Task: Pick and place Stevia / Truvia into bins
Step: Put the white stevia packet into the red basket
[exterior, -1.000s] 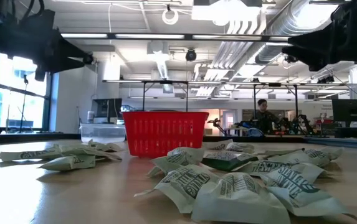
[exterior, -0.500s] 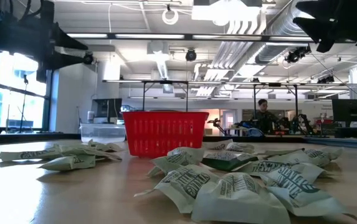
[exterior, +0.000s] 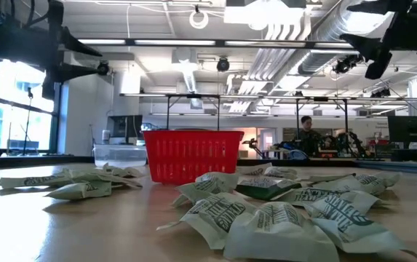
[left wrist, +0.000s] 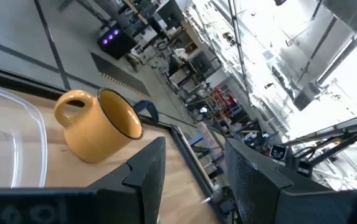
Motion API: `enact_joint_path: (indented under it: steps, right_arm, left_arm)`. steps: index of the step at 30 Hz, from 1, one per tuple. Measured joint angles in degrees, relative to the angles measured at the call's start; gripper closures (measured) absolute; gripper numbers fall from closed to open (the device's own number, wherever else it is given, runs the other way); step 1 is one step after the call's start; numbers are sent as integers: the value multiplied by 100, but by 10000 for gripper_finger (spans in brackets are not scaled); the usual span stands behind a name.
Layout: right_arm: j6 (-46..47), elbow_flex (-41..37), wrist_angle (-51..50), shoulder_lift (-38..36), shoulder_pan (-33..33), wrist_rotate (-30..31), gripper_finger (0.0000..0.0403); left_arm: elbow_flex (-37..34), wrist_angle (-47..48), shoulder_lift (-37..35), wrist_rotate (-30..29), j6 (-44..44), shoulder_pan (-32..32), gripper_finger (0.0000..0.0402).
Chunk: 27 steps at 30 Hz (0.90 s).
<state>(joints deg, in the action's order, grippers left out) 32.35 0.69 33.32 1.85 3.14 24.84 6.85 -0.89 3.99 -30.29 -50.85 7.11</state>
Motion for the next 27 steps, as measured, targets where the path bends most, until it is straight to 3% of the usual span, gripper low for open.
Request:
enact_joint_path:
  steps: [9,13,19,23,27]
  right_arm:
    - [811,-2,423,2,-2,-560,159]
    - [1122,-2,440,2,-2,-472,159]
    - [1570,31,408,117,-2,-701,159]
    - [1552,553,-214,586,-2,-846,159]
    - [1520,1435,-2192,1304,52,-687,159]
  left_arm:
    - [0,17,0,520,-636,0,202]
    - [0,-18,0,542,-968,0,202]
    - [0,-1083,2,1013,-1010,0,202]
    - [42,-1968,2,1013,-629,-2,202]
    - [412,-1424,334,1005,-535,-2,202]
